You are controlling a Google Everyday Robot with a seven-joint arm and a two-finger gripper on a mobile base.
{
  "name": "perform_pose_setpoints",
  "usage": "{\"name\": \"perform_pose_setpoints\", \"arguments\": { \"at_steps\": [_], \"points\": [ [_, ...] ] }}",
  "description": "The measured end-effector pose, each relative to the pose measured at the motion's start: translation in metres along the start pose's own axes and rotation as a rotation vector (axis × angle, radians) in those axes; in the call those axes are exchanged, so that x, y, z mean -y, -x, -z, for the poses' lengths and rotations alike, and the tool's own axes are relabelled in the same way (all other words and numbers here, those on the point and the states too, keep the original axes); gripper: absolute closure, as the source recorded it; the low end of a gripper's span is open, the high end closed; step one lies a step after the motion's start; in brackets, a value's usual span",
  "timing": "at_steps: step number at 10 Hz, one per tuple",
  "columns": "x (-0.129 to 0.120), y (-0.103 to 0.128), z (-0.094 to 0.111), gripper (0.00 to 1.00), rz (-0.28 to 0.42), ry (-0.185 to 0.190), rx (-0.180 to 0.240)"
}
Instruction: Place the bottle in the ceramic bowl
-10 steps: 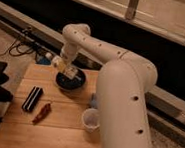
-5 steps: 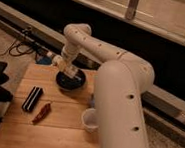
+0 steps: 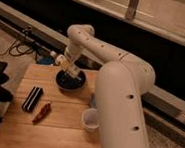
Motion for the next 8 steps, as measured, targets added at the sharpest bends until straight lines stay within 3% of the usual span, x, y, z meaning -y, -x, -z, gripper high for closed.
{"name": "perform_pose_setpoints", "arguments": {
  "at_steps": [2, 6, 8],
  "points": [
    [-0.016, -0.001, 0.003, 0.73, 0.003, -0.023, 0.017],
    [-0.033, 0.005, -0.003, 0.31, 0.031, -0.004, 0.025],
    [-0.034, 0.006, -0.004, 0.2, 0.019, -0.01, 0.023]
  ]
}}
